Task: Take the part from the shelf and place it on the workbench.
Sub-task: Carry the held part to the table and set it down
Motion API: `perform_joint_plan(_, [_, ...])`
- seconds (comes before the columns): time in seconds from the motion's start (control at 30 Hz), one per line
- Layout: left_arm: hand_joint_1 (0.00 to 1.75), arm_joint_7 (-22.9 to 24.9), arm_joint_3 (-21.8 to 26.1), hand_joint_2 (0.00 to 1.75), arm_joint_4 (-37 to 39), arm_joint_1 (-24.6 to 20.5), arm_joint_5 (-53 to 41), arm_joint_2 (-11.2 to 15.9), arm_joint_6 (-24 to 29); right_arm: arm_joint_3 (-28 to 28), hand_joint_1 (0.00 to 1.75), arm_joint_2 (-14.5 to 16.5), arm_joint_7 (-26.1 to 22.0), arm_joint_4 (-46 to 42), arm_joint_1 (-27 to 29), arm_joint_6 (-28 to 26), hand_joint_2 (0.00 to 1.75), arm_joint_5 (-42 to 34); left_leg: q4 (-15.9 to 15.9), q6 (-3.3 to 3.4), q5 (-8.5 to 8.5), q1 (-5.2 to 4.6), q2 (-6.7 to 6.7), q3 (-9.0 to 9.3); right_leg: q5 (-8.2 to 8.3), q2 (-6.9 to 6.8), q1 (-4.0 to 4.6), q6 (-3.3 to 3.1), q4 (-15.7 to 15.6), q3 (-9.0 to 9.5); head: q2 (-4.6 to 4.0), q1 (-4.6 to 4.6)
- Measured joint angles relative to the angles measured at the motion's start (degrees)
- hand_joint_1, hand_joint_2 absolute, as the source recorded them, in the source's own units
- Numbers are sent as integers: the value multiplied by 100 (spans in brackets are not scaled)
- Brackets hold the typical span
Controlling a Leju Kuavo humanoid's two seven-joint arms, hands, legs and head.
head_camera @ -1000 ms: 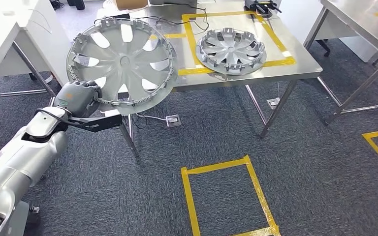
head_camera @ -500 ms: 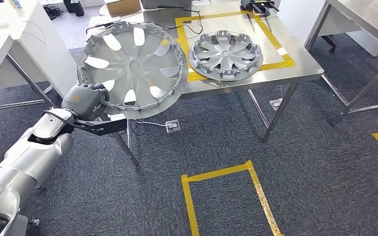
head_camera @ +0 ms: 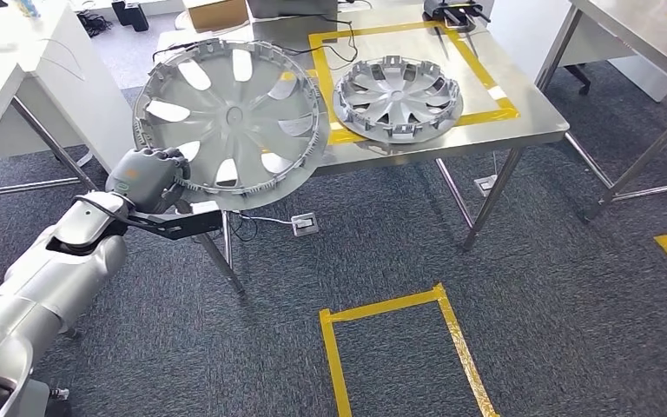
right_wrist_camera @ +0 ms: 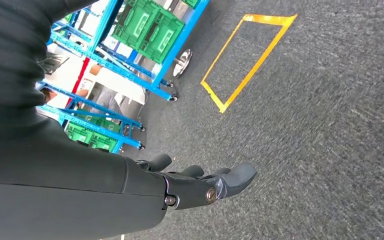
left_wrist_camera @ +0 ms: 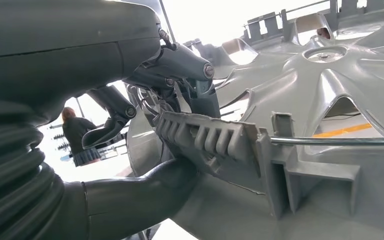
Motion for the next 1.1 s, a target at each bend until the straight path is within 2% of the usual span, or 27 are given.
perform_joint_plan(0.33, [175, 91, 0, 175, 3, 1, -3, -110, 0, -37, 0, 0, 85, 0, -6, 0, 175, -6, 35, 2, -4, -6, -4, 15, 13, -9, -8, 18, -9, 5, 0, 0])
perform_joint_plan(0.37, [175, 109, 0, 175, 3, 2, -3, -126, -2, -39, 0, 3, 85, 0, -4, 0, 175, -11, 27, 28, -5, -16, -4, 11, 43, -12, -13, 42, -1, 12, 0, 0])
perform_joint_plan(0.47, [175, 249, 0, 175, -5, -1, -23, -213, 12, -55, 0, 4, 74, -1, 4, 0, 175, -31, -161, 213, 29, -10, 6, 125, 167, -28, -24, 150, 57, 8, 0, 2])
perform_joint_plan(0.5, [175, 297, 1, 175, -8, -13, -36, -252, 25, -63, 0, -3, 68, -2, 3, 0, 175, -34, -239, 255, 54, 14, 12, 195, 127, -26, -23, 167, 136, -43, 0, 7])
perform_joint_plan(0.53, [175, 330, 1, 175, -10, -28, -48, -286, 43, -71, 0, -10, 64, -2, 1, 0, 175, -38, -292, 264, 84, 41, 16, 257, 21, -21, -25, 179, 308, -147, 0, 13])
perform_joint_plan(0.6, [175, 364, 2, 175, -4, -48, -56, -334, 75, -80, 0, -17, 60, -2, 10, 0, 175, -43, -311, 237, 94, 81, 26, 292, -261, -16, -70, 224, 914, -477, 0, 20])
perform_joint_plan(0.63, [175, 369, 2, 175, 1, -45, -60, -348, 85, -82, 0, -19, 59, -2, 22, 0, 175, -42, -307, 202, 83, 109, 28, 307, -353, -19, -107, 256, 1198, -640, 0, 21])
perform_joint_plan(0.67, [175, 367, 2, 175, 6, -36, -65, -356, 90, -83, 0, -22, 58, -2, 34, 1, 175, -37, -301, 158, 61, 145, 26, 327, -363, -25, -151, 297, 1341, -736, 0, 20])
perform_joint_plan(0.7, [175, 360, 2, 175, 14, -22, -74, -360, 90, -83, 0, -26, 58, -2, 43, 2, 175, -32, -285, 95, 24, 199, 21, 353, -257, -33, -206, 359, 1254, -720, 0, 20])
perform_joint_plan(0.73, [175, 353, 2, 175, 20, -5, -85, -361, 90, -83, 0, -30, 58, -2, 49, 2, 175, -27, -250, 18, -28, 266, 17, 382, -68, -49, -272, 432, 968, -601, 0, 20])
perform_joint_plan(0.77, [175, 346, 2, 175, 24, 9, -93, -362, 90, -83, 0, -30, 58, -2, 51, 2, 175, -25, -193, -75, -101, 320, 16, 396, 86, -54, -330, 547, 619, -446, 0, 20])
perform_joint_plan(0.8, [175, 343, 4, 175, 28, 15, -99, -362, 90, -85, 0, -12, 55, 3, 50, 1, 175, -24, -108, -171, -181, 367, 15, 386, 117, -50, -366, 612, 324, -326, 0, 41])
perform_joint_plan(0.83, [175, 345, 9, 175, 28, 14, -102, -361, 91, -90, 0, -10, 51, 3, 47, -9, 175, -21, -38, -254, -260, 382, 16, 350, 93, -42, -379, 604, 181, -264, 0, 58])
perform_joint_plan(0.87, [175, 347, 14, 175, 28, 15, -104, -361, 92, -98, 0, -1, 47, 3, 50, -22, 175, -17, 10, -317, -325, 379, 16, 323, -11, -31, -378, 553, 179, -264, 0, 73])
perform_joint_plan(0.9, [175, 348, 20, 175, 28, 18, -108, -362, 92, -109, 0, 2, 46, 3, 54, -37, 175, -13, 32, -360, -371, 380, 16, 332, -102, -32, -372, 440, 241, -286, 0, 86])
perform_joint_plan(0.93, [175, 344, 23, 175, 25, 23, -113, -366, 91, -119, 0, -15, 47, -2, 58, -51, 175, -9, 35, -398, -389, 381, 16, 340, -118, -33, -368, 350, 309, -280, 0, 77])
perform_joint_plan(0.97, [175, 334, 24, 175, 23, 29, -118, -374, 89, -127, 0, -15, 47, -3, 68, -56, 175, -7, 117, -422, -362, 392, 22, 329, -166, -30, -366, 290, 344, -261, 0, 67])
perform_joint_plan(1.0, [175, 325, 24, 175, 20, 33, -123, -382, 87, -132, 0, -20, 46, -4, 71, -58, 175, -7, 314, -437, -323, 400, 30, 234, -211, -23, -352, 246, 360, -223, 0, 59])
perform_joint_plan(1.03, [175, 315, 24, 175, 20, 40, -126, -388, 88, -134, 0, -21, 40, -6, 75, -58, 175, -8, 635, -435, -312, 392, 38, 28, -254, -9, -335, 210, 354, -167, 0, 52])
perform_joint_plan(1.07, [175, 311, 25, 175, 25, 51, -126, -392, 91, -135, 0, -20, 36, -7, 83, -59, 175, -8, 1030, -416, -370, 370, 45, -230, -295, 0, -320, 185, 327, -101, 0, 45])
perform_joint_plan(1.1, [175, 310, 25, 175, 33, 67, -126, -392, 94, -136, 0, -19, 34, -7, 92, -59, 175, -9, 1405, -390, -509, 337, 48, -510, -337, 11, -297, 167, 292, -21, 0, 44])
